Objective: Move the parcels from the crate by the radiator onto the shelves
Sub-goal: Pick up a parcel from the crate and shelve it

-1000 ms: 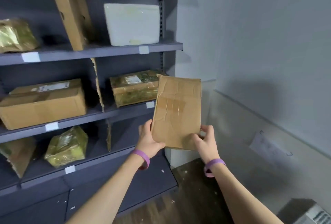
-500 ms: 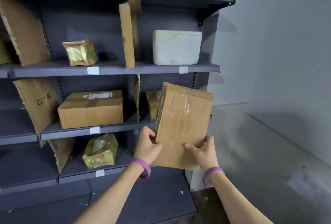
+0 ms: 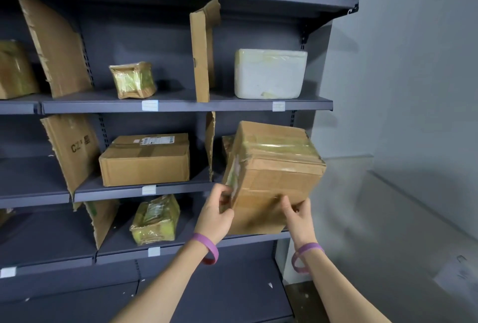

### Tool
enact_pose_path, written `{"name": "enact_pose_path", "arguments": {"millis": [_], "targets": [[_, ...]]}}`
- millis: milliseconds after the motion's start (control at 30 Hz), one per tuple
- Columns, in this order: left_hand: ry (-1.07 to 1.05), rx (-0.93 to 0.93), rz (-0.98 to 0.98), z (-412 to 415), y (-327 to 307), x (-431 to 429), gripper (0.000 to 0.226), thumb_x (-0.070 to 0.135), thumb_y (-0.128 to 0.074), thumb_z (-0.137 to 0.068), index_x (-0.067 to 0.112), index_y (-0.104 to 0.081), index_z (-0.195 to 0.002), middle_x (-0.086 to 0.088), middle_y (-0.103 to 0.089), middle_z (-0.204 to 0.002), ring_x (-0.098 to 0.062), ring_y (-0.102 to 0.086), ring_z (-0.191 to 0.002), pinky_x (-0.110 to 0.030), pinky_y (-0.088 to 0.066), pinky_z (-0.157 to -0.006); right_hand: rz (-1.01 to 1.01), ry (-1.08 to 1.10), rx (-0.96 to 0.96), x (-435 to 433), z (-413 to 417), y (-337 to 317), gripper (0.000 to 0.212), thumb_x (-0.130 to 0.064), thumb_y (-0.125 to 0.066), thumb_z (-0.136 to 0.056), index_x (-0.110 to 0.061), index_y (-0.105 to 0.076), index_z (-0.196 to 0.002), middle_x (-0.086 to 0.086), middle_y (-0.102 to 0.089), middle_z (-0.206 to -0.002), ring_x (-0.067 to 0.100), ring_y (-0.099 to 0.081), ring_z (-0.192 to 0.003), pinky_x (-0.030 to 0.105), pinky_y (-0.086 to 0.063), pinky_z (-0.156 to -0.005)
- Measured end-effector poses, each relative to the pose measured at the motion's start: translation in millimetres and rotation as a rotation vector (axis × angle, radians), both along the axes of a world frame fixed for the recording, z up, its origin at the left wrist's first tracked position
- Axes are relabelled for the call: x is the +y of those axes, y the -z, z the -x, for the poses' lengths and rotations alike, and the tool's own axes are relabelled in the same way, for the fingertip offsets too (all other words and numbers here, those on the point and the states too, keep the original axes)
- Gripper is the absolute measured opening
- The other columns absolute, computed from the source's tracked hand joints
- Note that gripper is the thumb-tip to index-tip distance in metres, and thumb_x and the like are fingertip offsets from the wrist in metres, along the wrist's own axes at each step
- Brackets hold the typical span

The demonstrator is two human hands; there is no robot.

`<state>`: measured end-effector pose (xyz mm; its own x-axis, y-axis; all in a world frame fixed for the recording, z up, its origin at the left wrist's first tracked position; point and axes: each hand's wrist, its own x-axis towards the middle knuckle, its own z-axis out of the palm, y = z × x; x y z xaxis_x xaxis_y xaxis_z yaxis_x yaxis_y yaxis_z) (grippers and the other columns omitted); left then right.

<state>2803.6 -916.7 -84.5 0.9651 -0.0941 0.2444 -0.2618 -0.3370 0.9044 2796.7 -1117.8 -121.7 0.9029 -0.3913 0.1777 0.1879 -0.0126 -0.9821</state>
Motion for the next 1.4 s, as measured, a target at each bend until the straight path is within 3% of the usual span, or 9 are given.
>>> {"name": "enact_pose_path", "arguments": {"millis": [200, 300, 433, 533, 700, 900, 967, 1167, 1400], "targets": [[0.036, -0.114, -0.029, -2, 5, 10, 0.038, 0.002, -0.06, -0.085, 0.039, -0.059, -0.092, 0.005, -0.059, -0.081, -0.001, -0.055, -0.073, -0.014, -0.042, -0.067, -0.053, 0.014, 0.162, -12, -4, 10, 0.042, -0.065, -0.057, -0.081, -0.027, -0.054, -0.098, -0.006, -0.058, -0.098, 0.017, -0.056, -0.095, 0.048, -0.048, -0.096], [0.018, -0.119, -0.038, -3, 6, 9, 0.046, 0.006, -0.074, -0.072, 0.041, -0.054, -0.096, 0.006, -0.051, -0.097, -0.001, -0.051, -0.09, -0.008, -0.037, -0.074, -0.064, 0.026, 0.185, -10, -2, 12, 0.045, -0.066, -0.055, -0.082, -0.022, -0.053, -0.094, -0.006, -0.055, -0.093, 0.017, -0.053, -0.09, 0.053, -0.044, -0.099], [0.07, 0.01, -0.027, -5, 7, 13, 0.096, 0.021, -0.085, -0.063, 0.044, -0.029, -0.138, 0.02, -0.039, -0.126, 0.006, -0.038, -0.114, -0.014, -0.032, -0.094, -0.06, 0.016, 0.168, -5, 3, 4, 0.068, -0.071, -0.055, -0.072, -0.025, -0.047, -0.121, -0.011, -0.055, -0.111, 0.008, -0.054, -0.103, 0.046, -0.042, -0.103], [0.152, 0.081, 0.007, -3, 12, 12, 0.117, 0.031, -0.087, -0.064, 0.043, -0.005, -0.147, 0.034, -0.04, -0.13, 0.01, -0.044, -0.118, -0.006, -0.038, -0.089, 0.007, -0.043, 0.15, 0, 8, -1, 0.083, -0.063, -0.059, -0.079, -0.031, -0.027, -0.148, -0.014, -0.041, -0.141, 0.01, -0.042, -0.129, 0.035, -0.033, -0.11], [0.05, 0.052, 0.096, 1, 16, 5, 0.118, 0.042, -0.087, -0.06, 0.041, -0.008, -0.148, 0.015, -0.034, -0.149, -0.007, -0.038, -0.133, -0.039, -0.035, -0.11, 0.107, -0.227, 0.149, 23, 11, -4, 0.081, -0.061, -0.05, -0.084, -0.032, -0.019, -0.152, -0.01, -0.034, -0.153, 0.01, -0.032, -0.14, 0.039, -0.027, -0.117], [-0.025, 0.007, 0.048, 4, 24, 15, 0.111, 0.04, -0.088, -0.052, 0.055, -0.017, -0.136, 0.029, -0.041, -0.133, 0.004, -0.046, -0.115, -0.015, -0.04, -0.085, 0.082, -0.32, 0.17, 36, 11, -3, 0.094, -0.072, -0.057, -0.073, -0.026, -0.028, -0.15, -0.005, -0.05, -0.142, 0.015, -0.052, -0.126, 0.046, -0.044, -0.105], [-0.045, -0.011, -0.005, 3, 25, 16, 0.106, 0.04, -0.087, -0.05, 0.054, -0.024, -0.134, 0.029, -0.044, -0.129, 0.004, -0.049, -0.111, -0.02, -0.044, -0.085, 0.059, -0.283, 0.126, 37, 9, -7, 0.094, -0.071, -0.064, -0.07, -0.027, -0.03, -0.145, -0.004, -0.055, -0.135, 0.014, -0.055, -0.121, 0.045, -0.052, -0.096], [-0.041, -0.074, -0.192, 6, 27, 16, 0.098, 0.027, -0.083, -0.062, 0.059, -0.023, -0.132, 0.037, -0.035, -0.122, 0.008, -0.045, -0.102, -0.02, -0.039, -0.078, 0.111, -0.116, -0.049, 35, 7, -18, 0.105, -0.06, -0.082, -0.063, -0.053, -0.014, -0.144, -0.028, -0.059, -0.124, -0.005, -0.058, -0.112, 0.016, -0.05, -0.087], [-0.022, -0.018, -0.183, 3, 37, 32, 0.087, 0.023, -0.078, -0.07, 0.06, -0.029, -0.132, 0.032, -0.042, -0.121, 0.007, -0.046, -0.106, -0.018, -0.038, -0.088, -0.069, -0.092, 0.027, 32, 7, -10, 0.082, -0.053, -0.093, -0.042, -0.051, -0.044, -0.108, -0.007, -0.066, -0.111, 0.016, -0.071, -0.092, 0.049, -0.06, -0.069]]}}
